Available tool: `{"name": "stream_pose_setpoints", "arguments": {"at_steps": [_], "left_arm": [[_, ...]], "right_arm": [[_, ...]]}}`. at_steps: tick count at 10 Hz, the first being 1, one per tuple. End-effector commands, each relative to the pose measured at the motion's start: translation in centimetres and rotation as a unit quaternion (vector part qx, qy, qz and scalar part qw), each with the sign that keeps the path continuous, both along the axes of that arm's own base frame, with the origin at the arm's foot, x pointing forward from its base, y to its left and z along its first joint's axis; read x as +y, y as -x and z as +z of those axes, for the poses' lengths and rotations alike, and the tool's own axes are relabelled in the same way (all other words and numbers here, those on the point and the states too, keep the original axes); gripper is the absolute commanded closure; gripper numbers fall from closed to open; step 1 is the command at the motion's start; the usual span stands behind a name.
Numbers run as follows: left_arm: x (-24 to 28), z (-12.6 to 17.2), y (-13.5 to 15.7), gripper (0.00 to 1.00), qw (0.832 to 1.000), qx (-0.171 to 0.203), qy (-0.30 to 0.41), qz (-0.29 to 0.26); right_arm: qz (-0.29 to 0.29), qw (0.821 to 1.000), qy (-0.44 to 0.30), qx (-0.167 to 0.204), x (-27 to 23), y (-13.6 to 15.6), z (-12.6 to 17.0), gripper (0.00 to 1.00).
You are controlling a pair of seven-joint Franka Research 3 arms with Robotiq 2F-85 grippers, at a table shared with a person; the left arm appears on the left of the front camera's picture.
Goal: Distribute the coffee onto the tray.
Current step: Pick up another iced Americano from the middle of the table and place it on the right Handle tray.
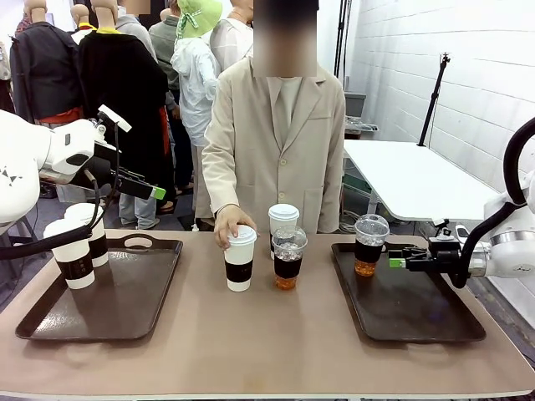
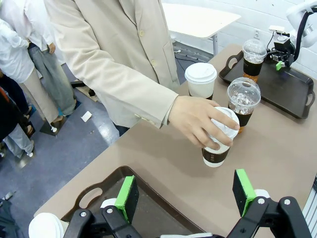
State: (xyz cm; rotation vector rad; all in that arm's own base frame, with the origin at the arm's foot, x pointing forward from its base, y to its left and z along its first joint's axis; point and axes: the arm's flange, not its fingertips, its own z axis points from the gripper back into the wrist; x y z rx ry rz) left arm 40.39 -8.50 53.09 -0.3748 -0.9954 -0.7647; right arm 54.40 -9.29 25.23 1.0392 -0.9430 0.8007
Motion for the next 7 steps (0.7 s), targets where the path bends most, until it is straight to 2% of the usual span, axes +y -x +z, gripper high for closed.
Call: {"name": "stream_pose_setpoints", "arguments": {"at_steps": [1, 7], "left_arm": [[-0.02, -0.02, 0.13, 0.00, 1.000, 0.007, -0.001, 0.001], [-0.02, -0.02, 0.13, 0.00, 1.000, 0.007, -0.001, 0.001]], "right_arm": [[0.004, 1.000, -0.005, -0.003, -0.21, -0.54, 0.02, 0.00], [0.004, 1.000, -0.005, -0.003, -0.21, -0.54, 0.02, 0.00]]}}
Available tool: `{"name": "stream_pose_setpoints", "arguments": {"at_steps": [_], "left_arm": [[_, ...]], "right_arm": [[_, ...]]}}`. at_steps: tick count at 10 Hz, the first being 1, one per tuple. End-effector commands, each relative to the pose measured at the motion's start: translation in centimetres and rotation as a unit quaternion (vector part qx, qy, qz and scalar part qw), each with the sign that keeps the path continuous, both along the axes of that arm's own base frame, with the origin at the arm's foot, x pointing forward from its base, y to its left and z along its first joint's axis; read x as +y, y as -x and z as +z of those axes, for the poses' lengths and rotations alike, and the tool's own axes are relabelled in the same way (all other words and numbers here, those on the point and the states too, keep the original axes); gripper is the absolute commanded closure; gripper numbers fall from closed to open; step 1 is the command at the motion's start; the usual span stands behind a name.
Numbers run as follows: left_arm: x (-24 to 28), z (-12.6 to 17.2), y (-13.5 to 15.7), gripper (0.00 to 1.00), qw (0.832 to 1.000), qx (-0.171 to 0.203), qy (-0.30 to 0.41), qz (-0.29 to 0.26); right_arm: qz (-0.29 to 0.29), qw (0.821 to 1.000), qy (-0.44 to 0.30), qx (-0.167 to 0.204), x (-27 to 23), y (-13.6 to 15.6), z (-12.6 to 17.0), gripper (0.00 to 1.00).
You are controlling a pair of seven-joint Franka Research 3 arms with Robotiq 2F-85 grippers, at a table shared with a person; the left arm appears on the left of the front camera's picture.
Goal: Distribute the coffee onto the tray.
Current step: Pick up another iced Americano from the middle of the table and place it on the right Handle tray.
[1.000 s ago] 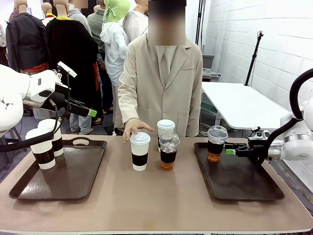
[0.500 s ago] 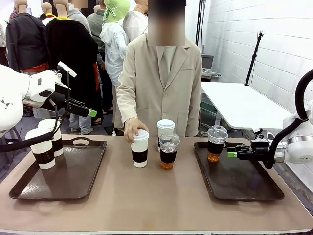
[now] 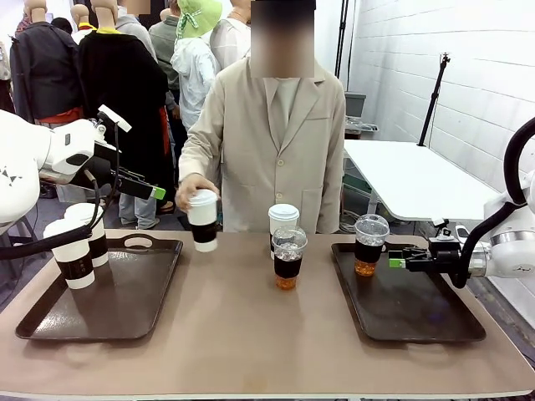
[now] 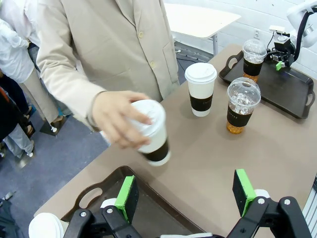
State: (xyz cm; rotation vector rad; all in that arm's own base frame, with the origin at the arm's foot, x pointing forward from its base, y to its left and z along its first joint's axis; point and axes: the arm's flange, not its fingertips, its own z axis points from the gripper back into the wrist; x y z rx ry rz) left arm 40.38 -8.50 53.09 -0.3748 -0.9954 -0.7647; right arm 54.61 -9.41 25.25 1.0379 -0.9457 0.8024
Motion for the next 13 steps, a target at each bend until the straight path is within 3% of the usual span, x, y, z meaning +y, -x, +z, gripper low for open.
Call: {"name": "stream_pose_setpoints", "arguments": {"at_steps": [1, 4, 8, 13], "left_arm": [[0.0, 0.0, 0.1, 0.00, 1.000, 0.007, -0.001, 0.001], [0.0, 0.0, 0.1, 0.00, 1.000, 0.007, -0.001, 0.001], [0.0, 0.0, 0.1, 0.00, 1.000, 0.007, -0.001, 0.001], [0.0, 0.0, 0.1, 0.00, 1.000, 0.007, -0.001, 0.001]], "right_arm": [[0.000, 1.000, 0.000, 0.000, 0.0, 0.0, 0.0, 0.00], [0.007, 1.000, 0.006, 0.010, 2.2, 2.3, 0.2, 0.00], [0.038, 0.999, 0.024, -0.013, 5.6, 5.6, 0.6, 0.00], [0.072, 0.994, 0.063, -0.043, 8.8, 5.4, 0.9, 0.00]]}}
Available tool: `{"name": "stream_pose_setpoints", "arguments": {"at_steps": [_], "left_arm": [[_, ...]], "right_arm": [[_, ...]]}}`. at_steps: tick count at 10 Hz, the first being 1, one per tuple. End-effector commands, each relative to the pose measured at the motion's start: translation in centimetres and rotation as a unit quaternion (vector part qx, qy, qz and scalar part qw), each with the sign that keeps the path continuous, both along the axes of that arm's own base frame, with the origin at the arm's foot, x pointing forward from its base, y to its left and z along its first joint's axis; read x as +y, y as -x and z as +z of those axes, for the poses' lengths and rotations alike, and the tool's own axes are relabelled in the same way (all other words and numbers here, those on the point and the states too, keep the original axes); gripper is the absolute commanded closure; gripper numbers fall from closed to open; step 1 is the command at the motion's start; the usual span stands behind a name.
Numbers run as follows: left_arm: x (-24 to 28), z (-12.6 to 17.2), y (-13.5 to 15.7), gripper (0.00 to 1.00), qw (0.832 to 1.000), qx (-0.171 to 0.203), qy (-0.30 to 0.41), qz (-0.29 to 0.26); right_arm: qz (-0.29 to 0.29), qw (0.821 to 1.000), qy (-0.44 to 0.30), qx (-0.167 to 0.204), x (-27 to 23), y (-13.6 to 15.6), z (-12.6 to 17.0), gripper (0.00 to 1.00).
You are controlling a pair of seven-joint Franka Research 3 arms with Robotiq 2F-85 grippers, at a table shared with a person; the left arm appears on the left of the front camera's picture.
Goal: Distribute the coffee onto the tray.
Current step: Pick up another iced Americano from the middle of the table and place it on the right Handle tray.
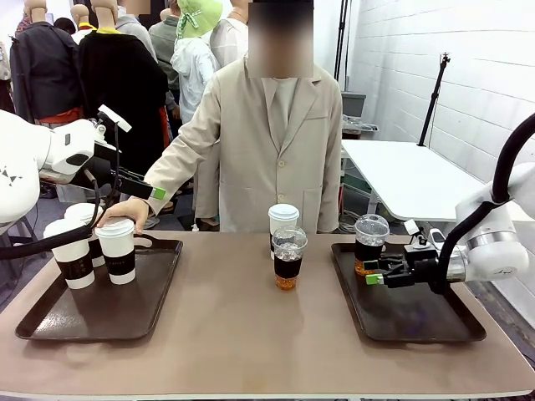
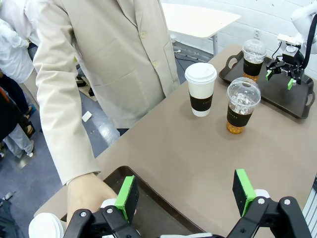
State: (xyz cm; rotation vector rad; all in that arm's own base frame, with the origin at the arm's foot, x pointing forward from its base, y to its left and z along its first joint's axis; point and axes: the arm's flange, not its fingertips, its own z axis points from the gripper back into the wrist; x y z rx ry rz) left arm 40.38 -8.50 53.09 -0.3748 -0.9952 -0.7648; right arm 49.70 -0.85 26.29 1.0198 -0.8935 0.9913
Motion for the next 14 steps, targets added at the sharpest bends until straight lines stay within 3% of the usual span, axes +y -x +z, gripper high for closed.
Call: {"name": "stream_pose_setpoints", "arguments": {"at_steps": [1, 10, 14], "left_arm": [[0.0, 0.0, 0.1, 0.00, 1.000, 0.007, -0.001, 0.001], [0.0, 0.0, 0.1, 0.00, 1.000, 0.007, -0.001, 0.001], [0.0, 0.0, 0.1, 0.00, 1.000, 0.007, -0.001, 0.001]], "right_arm": [[0.000, 0.999, 0.029, -0.019, 0.5, 0.6, -0.3, 0.00], [0.000, 1.000, 0.013, -0.013, 0.2, -0.1, -0.2, 0.00], [0.001, 1.000, 0.011, -0.018, 2.8, -0.7, 0.5, 0.00]]}}
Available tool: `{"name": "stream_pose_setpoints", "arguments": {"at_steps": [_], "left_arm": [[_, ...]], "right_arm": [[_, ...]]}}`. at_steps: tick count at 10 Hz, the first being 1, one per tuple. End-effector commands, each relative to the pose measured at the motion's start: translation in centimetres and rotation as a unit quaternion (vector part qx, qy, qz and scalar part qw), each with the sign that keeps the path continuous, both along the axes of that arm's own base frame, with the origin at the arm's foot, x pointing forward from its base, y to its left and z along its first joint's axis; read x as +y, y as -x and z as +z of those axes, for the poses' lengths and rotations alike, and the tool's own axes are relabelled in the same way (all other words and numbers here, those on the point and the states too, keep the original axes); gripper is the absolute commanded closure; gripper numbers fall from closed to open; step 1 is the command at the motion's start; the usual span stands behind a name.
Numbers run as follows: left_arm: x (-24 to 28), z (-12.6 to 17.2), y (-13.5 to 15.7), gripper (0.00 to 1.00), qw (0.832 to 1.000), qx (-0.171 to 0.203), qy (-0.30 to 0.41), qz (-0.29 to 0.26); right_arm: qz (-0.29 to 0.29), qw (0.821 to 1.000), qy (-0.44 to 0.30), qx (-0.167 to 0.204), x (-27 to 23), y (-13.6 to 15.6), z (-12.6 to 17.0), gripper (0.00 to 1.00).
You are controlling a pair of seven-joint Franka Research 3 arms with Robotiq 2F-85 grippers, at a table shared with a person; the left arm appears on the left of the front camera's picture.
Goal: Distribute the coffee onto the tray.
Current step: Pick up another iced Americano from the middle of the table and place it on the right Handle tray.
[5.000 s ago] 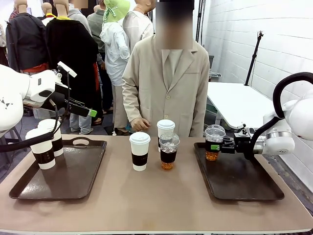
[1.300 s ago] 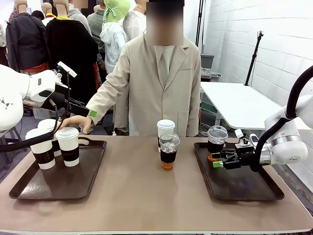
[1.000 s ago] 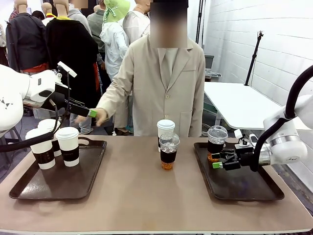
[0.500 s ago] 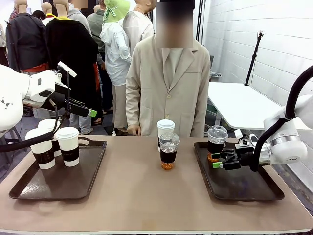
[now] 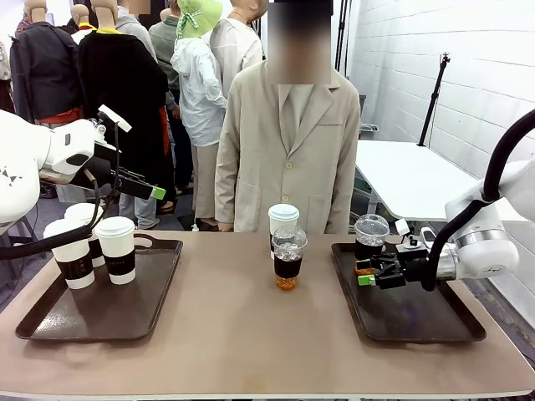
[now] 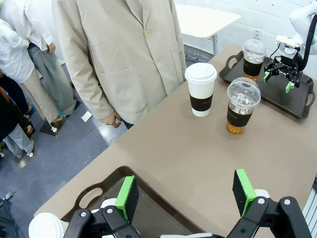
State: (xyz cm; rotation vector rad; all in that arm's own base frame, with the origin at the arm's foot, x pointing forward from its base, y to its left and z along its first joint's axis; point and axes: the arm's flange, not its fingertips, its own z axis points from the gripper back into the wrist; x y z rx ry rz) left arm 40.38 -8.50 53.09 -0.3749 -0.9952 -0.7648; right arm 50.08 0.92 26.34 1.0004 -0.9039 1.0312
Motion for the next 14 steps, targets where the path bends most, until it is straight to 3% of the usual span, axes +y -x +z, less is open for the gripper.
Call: {"name": "stream_pose_setpoints", "arguments": {"at_steps": [1, 7, 14], "left_arm": [[0.0, 0.0, 0.1, 0.00, 1.000, 0.007, -0.001, 0.001], [0.0, 0.0, 0.1, 0.00, 1.000, 0.007, -0.001, 0.001], [0.0, 0.0, 0.1, 0.00, 1.000, 0.007, -0.001, 0.001]], "right_arm": [[-0.001, 1.000, 0.003, -0.003, 1.7, -0.6, 0.7, 0.00], [0.025, 0.999, 0.012, -0.033, 6.1, -2.5, 1.7, 0.00], [0.022, 0.999, 0.023, -0.008, 9.2, -1.2, 0.9, 0.00]]}}
